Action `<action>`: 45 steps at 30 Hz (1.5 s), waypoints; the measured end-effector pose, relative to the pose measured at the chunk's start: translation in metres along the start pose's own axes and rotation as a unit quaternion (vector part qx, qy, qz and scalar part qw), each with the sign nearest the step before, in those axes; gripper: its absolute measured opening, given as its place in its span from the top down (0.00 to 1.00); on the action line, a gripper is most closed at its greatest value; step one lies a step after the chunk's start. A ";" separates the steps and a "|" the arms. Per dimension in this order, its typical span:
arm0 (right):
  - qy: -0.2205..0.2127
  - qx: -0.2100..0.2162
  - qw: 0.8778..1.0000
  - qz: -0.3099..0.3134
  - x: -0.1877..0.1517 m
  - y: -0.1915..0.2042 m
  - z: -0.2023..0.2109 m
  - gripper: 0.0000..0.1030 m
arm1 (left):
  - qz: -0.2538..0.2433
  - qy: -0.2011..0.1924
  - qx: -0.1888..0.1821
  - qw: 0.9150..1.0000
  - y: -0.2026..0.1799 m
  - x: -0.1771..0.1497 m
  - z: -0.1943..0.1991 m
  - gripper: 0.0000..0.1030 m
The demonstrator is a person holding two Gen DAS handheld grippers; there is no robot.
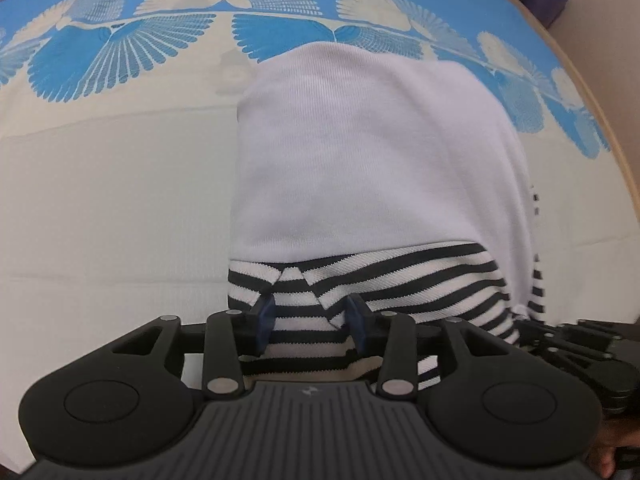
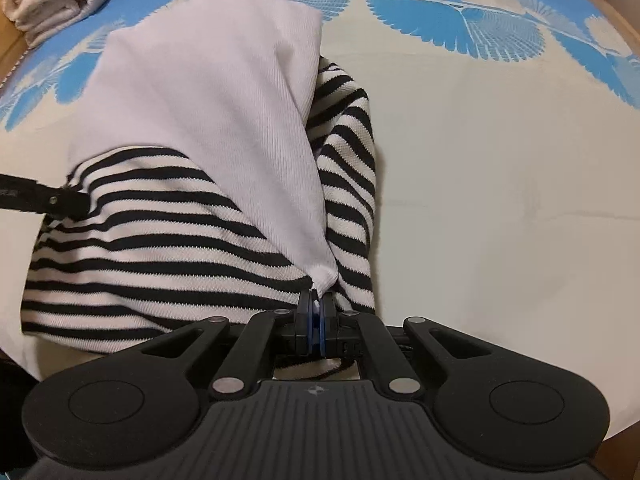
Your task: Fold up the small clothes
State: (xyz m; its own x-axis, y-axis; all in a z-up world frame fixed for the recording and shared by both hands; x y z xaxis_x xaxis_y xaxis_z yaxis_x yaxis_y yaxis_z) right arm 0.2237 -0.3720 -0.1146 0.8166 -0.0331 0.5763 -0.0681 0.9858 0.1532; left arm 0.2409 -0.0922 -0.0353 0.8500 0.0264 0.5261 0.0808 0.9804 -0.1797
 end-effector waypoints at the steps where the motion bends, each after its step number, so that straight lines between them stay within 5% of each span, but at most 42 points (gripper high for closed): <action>1: -0.001 -0.002 1.000 0.003 0.001 -0.001 0.000 0.98 | 0.006 -0.003 -0.005 1.000 0.001 0.002 0.006 0.54; 4: -0.009 -0.001 1.000 -0.001 0.005 -0.001 0.006 0.96 | 0.030 -0.041 -0.003 0.999 0.009 0.011 0.023 0.50; 6: -0.032 -0.004 0.999 -0.015 0.010 -0.006 0.017 0.79 | 0.050 -0.068 0.007 0.996 0.017 0.016 0.032 0.46; 9: -0.125 0.007 0.991 -0.056 0.021 -0.012 0.051 0.49 | 0.074 -0.093 0.015 0.993 0.025 0.023 0.038 0.44; 13: -0.216 0.006 0.970 -0.108 0.038 -0.020 0.068 0.39 | 0.090 -0.109 0.003 0.990 0.029 0.029 0.036 0.31; 16: -0.228 -0.001 0.964 -0.138 0.053 -0.019 0.053 0.37 | 0.105 -0.127 -0.029 0.986 0.032 0.030 0.033 0.19; 18: -0.226 0.004 0.963 -0.147 0.061 -0.014 0.040 0.28 | 0.119 -0.124 -0.031 0.985 0.034 0.030 0.026 0.19; 28: -0.177 -0.017 0.971 -0.158 0.086 -0.006 -0.026 0.27 | 0.180 -0.116 -0.064 0.975 0.061 0.027 -0.024 0.13; 32: -0.169 -0.015 0.975 -0.143 0.091 -0.002 -0.042 0.30 | 0.221 -0.102 -0.098 0.965 0.068 0.035 -0.046 0.10; 34: -0.170 -0.024 0.977 -0.128 0.093 -0.002 -0.048 0.44 | 0.241 -0.090 -0.106 0.961 0.071 0.039 -0.060 0.08; 36: -0.173 -0.031 0.977 -0.121 0.095 -0.003 -0.051 0.86 | 0.265 -0.083 -0.114 0.954 0.073 0.042 -0.072 0.03; 37: -0.174 -0.033 0.976 -0.123 0.096 -0.005 -0.052 0.96 | 0.274 -0.081 -0.118 0.951 0.073 0.043 -0.077 0.02; 45: -0.156 -0.044 0.974 -0.160 0.095 -0.015 -0.064 1.00 | 0.250 -0.091 -0.141 0.954 0.063 0.055 -0.100 0.05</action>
Point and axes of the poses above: each gripper's, at about its wrist camera, not at the fingertips, and z roughly against the way its jaws point, y to its left, x to its top, the point moved 1 cm from there along -z, roughly the way its jaws point, and after that the axes turned 13 degrees about -y, right-handed, at the moved point
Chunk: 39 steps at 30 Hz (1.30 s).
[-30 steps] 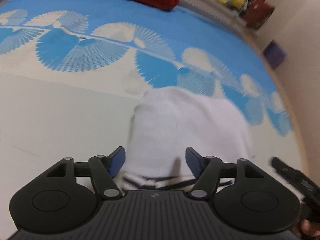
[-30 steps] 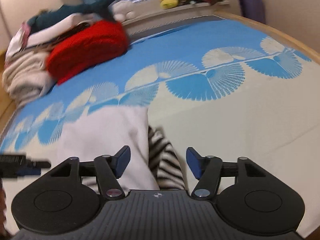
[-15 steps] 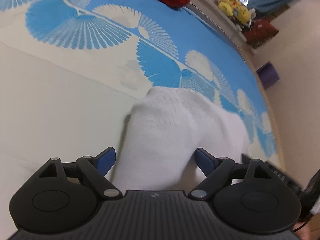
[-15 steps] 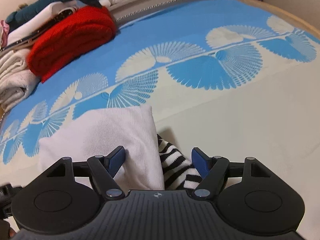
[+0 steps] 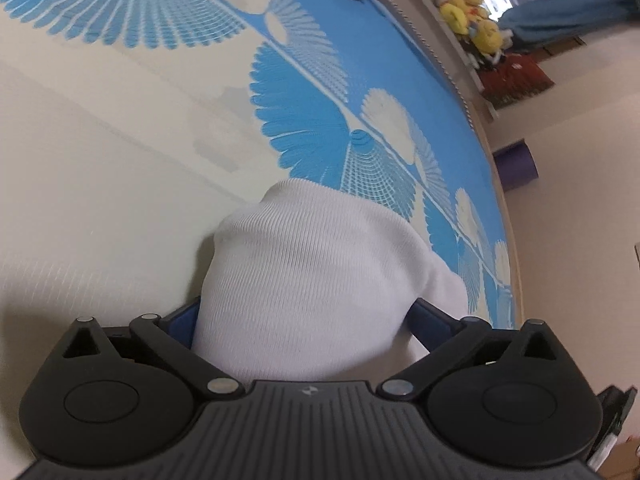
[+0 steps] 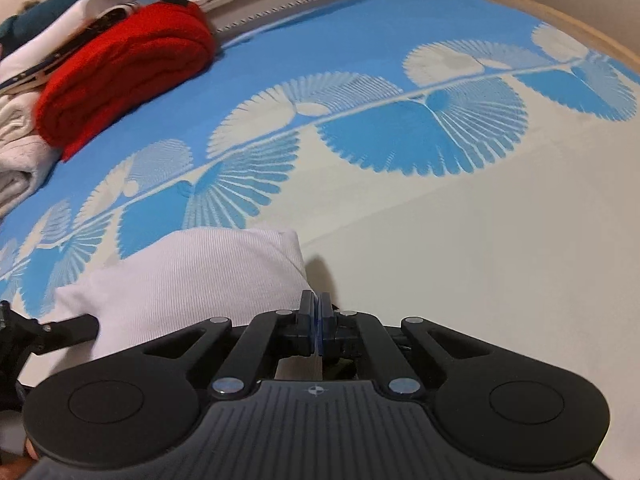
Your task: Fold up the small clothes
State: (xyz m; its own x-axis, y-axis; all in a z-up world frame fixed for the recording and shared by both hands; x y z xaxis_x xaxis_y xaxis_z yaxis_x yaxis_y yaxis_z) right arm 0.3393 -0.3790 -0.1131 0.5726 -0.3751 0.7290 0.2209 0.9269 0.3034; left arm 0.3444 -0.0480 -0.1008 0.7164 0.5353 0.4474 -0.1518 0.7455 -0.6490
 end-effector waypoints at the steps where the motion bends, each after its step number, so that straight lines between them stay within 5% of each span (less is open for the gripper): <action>1: 0.002 -0.006 1.000 -0.002 -0.001 -0.001 -0.001 1.00 | -0.007 -0.003 -0.001 1.000 -0.002 -0.001 0.001 0.14; 2: 0.005 -0.011 1.000 -0.005 -0.002 -0.002 -0.003 1.00 | -0.015 -0.006 -0.001 1.000 -0.004 -0.001 0.002 0.21; 4: 0.006 -0.018 1.000 -0.005 -0.003 0.000 -0.005 1.00 | -0.036 -0.019 -0.008 0.999 -0.010 0.003 0.009 0.55; 7: -0.015 -0.022 1.000 0.001 -0.001 0.009 -0.002 1.00 | -0.061 -0.054 -0.031 0.996 -0.022 0.013 0.026 0.66; 11: -0.075 -0.011 0.997 -0.008 0.006 0.023 0.012 1.00 | -0.140 -0.125 -0.023 0.982 -0.040 0.026 0.052 0.57; 13: -0.101 0.003 0.995 -0.002 0.008 0.032 0.016 1.00 | -0.165 -0.139 0.007 0.976 -0.039 0.032 0.056 0.35; 18: -0.080 -0.021 0.996 0.030 0.001 0.046 0.001 1.00 | -0.208 -0.152 0.050 0.965 -0.036 0.044 0.088 0.35; 22: -0.079 -0.039 0.996 0.033 0.002 0.048 -0.006 1.00 | -0.222 -0.107 -0.001 0.969 -0.036 0.038 0.118 0.35; 25: -0.056 -0.039 0.997 0.024 -0.001 0.052 -0.011 0.99 | -0.270 -0.099 0.004 0.958 -0.032 0.029 0.134 0.35; 28: -0.081 -0.044 0.995 0.035 0.003 0.052 0.011 0.77 | -0.247 -0.072 -0.007 0.966 -0.015 0.030 0.141 0.35; 30: -0.091 -0.016 0.996 0.013 0.006 0.047 0.030 0.53 | -0.223 -0.052 -0.011 0.973 -0.007 0.028 0.141 0.35; 34: -0.053 0.052 0.997 -0.004 0.000 0.036 0.052 0.51 | -0.217 -0.009 -0.013 0.976 -0.003 0.006 0.130 0.35; 36: -0.025 0.064 0.998 0.002 -0.007 0.034 0.052 0.51 | -0.253 0.015 0.011 0.967 -0.006 -0.012 0.119 0.38; 39: 0.028 0.075 0.997 0.004 -0.020 0.033 0.042 0.53 | -0.327 0.052 0.086 0.940 0.005 -0.038 0.092 0.28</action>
Point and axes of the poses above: each gripper's, at about its wrist camera, not at the fingertips, and z roughly against the way its jaws point, y to its left, x to its top, the point moved 1 cm from there along -z, roughly the way its jaws point, and after that the axes turned 13 degrees about -y, right-handed, at the moved point
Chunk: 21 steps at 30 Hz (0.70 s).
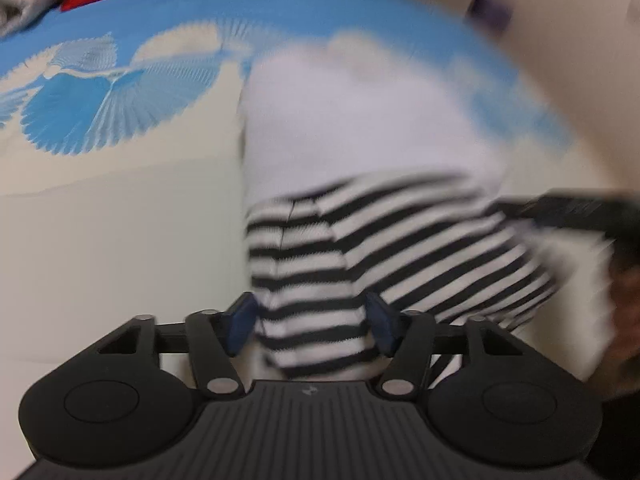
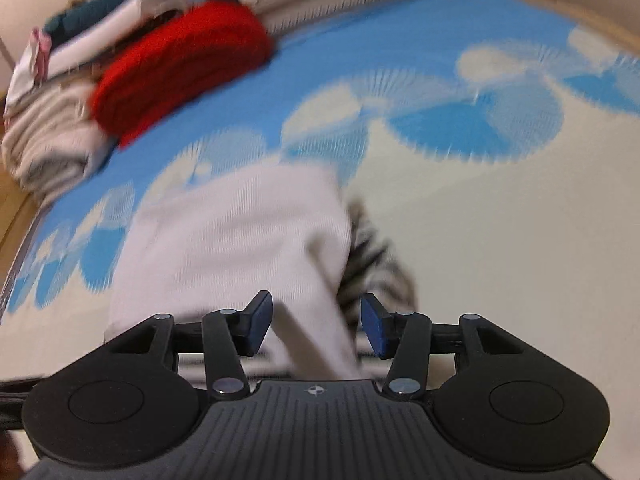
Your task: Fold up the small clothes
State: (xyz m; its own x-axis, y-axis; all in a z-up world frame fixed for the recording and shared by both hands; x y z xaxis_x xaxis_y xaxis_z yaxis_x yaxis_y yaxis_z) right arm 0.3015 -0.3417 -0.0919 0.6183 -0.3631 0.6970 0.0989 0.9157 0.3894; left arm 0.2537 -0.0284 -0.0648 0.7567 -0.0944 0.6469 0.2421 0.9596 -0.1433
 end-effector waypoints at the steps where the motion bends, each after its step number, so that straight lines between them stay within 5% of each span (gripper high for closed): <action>1: 0.027 -0.011 0.999 0.013 -0.006 0.000 -0.006 0.55 | 0.015 0.001 0.001 1.000 0.004 -0.001 0.000 0.28; 3: 0.061 -0.035 0.996 0.049 -0.017 0.001 -0.015 0.96 | 0.063 0.003 -0.008 0.998 0.013 0.002 0.008 0.30; 5: 0.071 -0.034 0.995 0.059 -0.021 0.001 -0.015 0.99 | 0.066 -0.008 -0.007 0.998 0.014 0.003 0.021 0.32; 8: 0.059 -0.047 0.996 0.057 -0.014 -0.004 -0.005 1.00 | 0.048 -0.020 -0.016 0.999 0.009 0.000 0.035 0.33; 11: 0.063 -0.059 0.996 0.035 -0.012 -0.014 0.001 0.99 | -0.002 0.029 0.029 0.999 0.008 -0.015 0.016 0.23; 13: 0.059 -0.067 0.995 0.046 -0.012 -0.012 0.007 0.99 | 0.010 0.020 0.033 0.999 0.011 -0.012 0.021 0.24; 16: 0.042 -0.048 0.998 0.023 -0.009 -0.009 0.021 0.90 | 0.030 -0.016 0.035 0.999 0.013 -0.010 0.040 0.24; 17: 0.039 -0.022 0.999 0.013 -0.008 -0.008 0.027 0.78 | 0.037 -0.020 0.034 0.999 0.013 -0.012 0.043 0.24; 19: 0.062 0.009 0.997 0.054 -0.016 0.003 0.029 0.73 | 0.034 0.017 0.045 0.998 0.012 -0.017 0.033 0.20; 21: 0.112 -0.040 0.983 0.137 -0.036 0.010 0.021 0.74 | 0.032 0.040 0.067 0.996 0.012 -0.023 0.032 0.15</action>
Point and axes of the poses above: each gripper's, at about its wrist camera, not at the fingertips, and z roughly against the way its jaws point, y to its left, x to its top, the point moved 1 cm from there along -z, roughly the way its jaws point, and after that the axes turned 13 degrees about -y, right-handed, at the moved point
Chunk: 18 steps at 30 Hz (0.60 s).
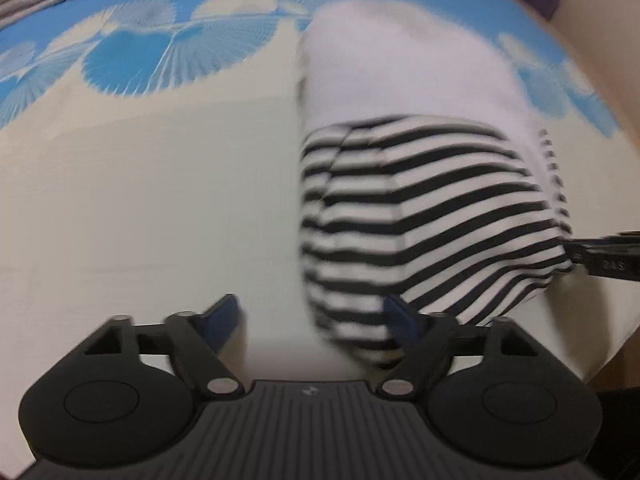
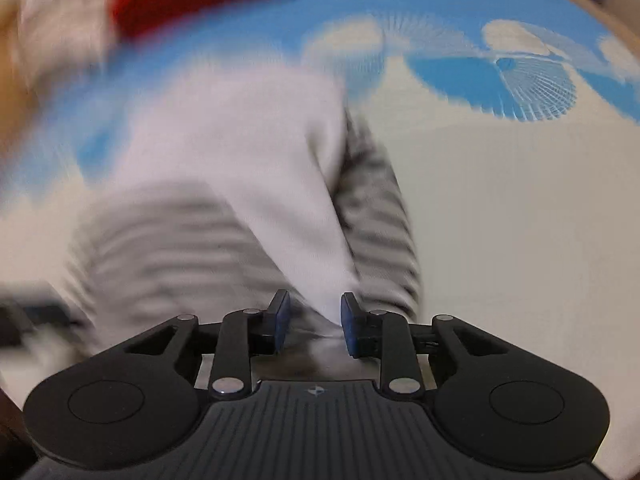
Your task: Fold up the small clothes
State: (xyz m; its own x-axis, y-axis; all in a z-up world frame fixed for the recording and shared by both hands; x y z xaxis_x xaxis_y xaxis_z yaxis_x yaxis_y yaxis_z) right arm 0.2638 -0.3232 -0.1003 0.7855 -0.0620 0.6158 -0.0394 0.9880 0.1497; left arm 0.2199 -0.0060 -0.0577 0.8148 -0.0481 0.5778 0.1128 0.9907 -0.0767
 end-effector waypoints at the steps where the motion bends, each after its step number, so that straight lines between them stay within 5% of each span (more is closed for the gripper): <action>1: 0.032 -0.041 0.998 0.030 -0.011 0.000 -0.008 0.73 | 0.009 -0.008 0.006 1.000 0.001 0.002 0.007 0.16; 3: 0.032 -0.057 0.998 0.023 -0.011 -0.004 -0.003 0.73 | 0.021 -0.057 0.027 0.998 0.000 0.008 0.034 0.15; 5: -0.020 -0.066 0.998 0.006 0.001 -0.007 0.022 0.69 | 0.012 -0.101 0.047 0.994 -0.005 0.013 0.059 0.13; 7: -0.097 -0.072 0.993 -0.003 0.011 -0.004 0.060 0.54 | -0.005 -0.136 0.060 0.989 -0.016 0.015 0.085 0.09; 9: -0.154 -0.062 0.986 -0.021 0.016 0.002 0.095 0.25 | -0.019 -0.164 0.056 0.985 -0.028 0.014 0.108 0.09; 11: -0.200 -0.041 0.979 -0.018 0.008 0.015 0.131 0.10 | -0.022 -0.184 0.056 0.981 -0.034 0.006 0.127 0.08; 16: -0.274 -0.028 0.961 0.006 -0.043 0.037 0.180 0.03 | 0.009 -0.208 0.057 0.977 -0.051 -0.041 0.163 0.08; 18: -0.270 -0.021 0.962 -0.017 -0.054 0.041 0.184 0.03 | 0.014 -0.204 0.059 0.977 -0.058 -0.063 0.165 0.08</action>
State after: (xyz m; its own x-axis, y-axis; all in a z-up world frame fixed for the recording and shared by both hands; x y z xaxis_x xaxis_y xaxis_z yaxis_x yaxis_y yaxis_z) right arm 0.1060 -0.3057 0.0153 0.3494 -0.1474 0.9253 0.0141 0.9883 0.1522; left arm 0.0677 -0.0393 0.0443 0.5185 0.0095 0.8551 0.0084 0.9998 -0.0162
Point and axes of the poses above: each gripper's, at about its wrist camera, not at the fingertips, and z roughly against the way its jaws point, y to its left, x to its top, the point moved 1 cm from there along -z, roughly the way its jaws point, and after that the axes turned 13 degrees about -y, right-handed, at the moved point
